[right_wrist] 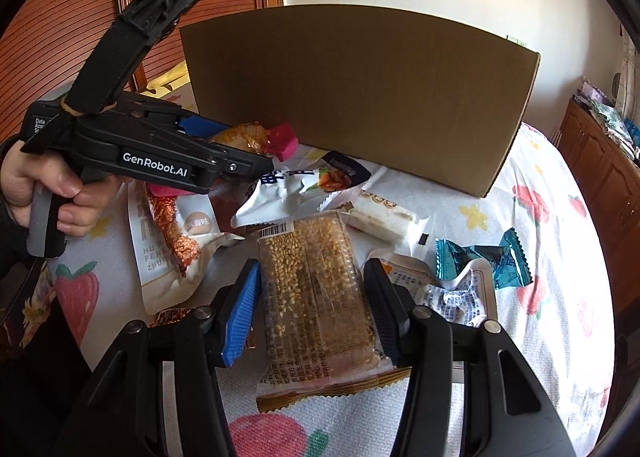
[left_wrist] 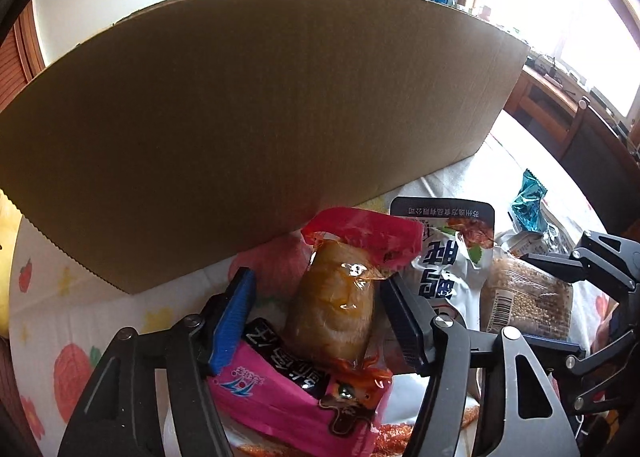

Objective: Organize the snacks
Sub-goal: 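Grasp the pink-wrapped bread with the left tool while the right tool grasps the grain bar pack, then carry both snacks into the cardboard box and open both tools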

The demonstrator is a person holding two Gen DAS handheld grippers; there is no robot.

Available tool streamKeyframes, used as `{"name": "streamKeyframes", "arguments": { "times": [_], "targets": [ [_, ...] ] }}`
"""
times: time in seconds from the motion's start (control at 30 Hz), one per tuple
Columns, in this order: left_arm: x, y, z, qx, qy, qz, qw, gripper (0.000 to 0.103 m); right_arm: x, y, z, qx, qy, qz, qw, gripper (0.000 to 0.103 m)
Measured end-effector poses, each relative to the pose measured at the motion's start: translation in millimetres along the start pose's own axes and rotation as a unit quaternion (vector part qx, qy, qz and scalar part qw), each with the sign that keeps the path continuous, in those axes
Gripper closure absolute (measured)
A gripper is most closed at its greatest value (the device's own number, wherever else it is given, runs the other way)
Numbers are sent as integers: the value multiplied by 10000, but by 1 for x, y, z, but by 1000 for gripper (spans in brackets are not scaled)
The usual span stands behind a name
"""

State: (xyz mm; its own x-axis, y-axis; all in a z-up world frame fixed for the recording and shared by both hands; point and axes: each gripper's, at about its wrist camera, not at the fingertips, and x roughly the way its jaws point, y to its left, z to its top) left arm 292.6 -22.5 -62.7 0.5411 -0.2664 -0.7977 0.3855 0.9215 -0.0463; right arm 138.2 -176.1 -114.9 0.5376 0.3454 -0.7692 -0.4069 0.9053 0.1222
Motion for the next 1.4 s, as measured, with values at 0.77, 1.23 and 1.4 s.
{"name": "streamKeyframes", "arguments": {
  "times": [0.77,1.23,1.4],
  "targets": [
    [-10,-3,-12,-51,-199,120,9997,62,4,-3,7,47,-12,-84,10000,51],
    [-41,-4,-21,-196,-467,-47,9987,62,-5,-12,9,224,-185,-105,9995,58],
    [-58,-3,-23,-161,-586,-70,9981,62,-18,-16,13,273,-346,-167,9989,58]
  ]
}}
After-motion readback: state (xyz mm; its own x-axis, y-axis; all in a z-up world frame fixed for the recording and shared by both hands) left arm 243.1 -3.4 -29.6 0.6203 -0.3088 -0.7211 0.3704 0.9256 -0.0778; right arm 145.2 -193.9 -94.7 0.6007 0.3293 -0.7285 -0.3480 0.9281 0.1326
